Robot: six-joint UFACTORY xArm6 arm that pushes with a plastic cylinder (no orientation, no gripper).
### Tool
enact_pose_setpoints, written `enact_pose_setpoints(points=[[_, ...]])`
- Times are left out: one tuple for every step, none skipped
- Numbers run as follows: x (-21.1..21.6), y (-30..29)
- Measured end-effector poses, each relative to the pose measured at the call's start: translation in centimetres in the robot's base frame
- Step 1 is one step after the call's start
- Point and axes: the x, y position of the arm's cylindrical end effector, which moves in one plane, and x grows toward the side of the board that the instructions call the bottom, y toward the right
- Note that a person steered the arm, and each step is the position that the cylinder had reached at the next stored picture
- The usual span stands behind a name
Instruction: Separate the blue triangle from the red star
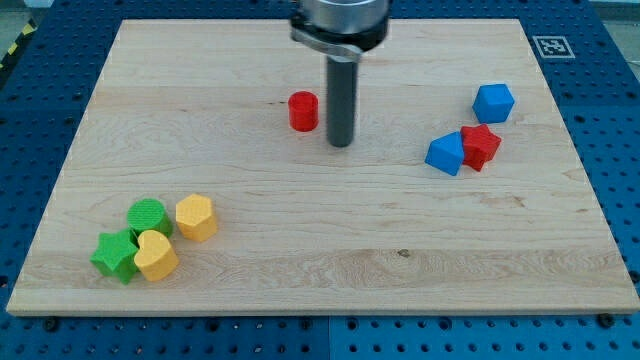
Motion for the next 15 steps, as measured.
enact_pose_setpoints(points=[[0.0, 3.3], [0.0, 5.1], [-0.5, 7.4], [-1.5, 10.7], [-2.1, 14.6], [-2.1, 16.3], [-1.5, 15.8], [0.1, 14.2], [2.3, 12.7], [3.8, 10.5], [4.0, 10.1], [4.0, 10.1], [3.8, 12.0], [2.3, 15.0], [0.0, 17.9]])
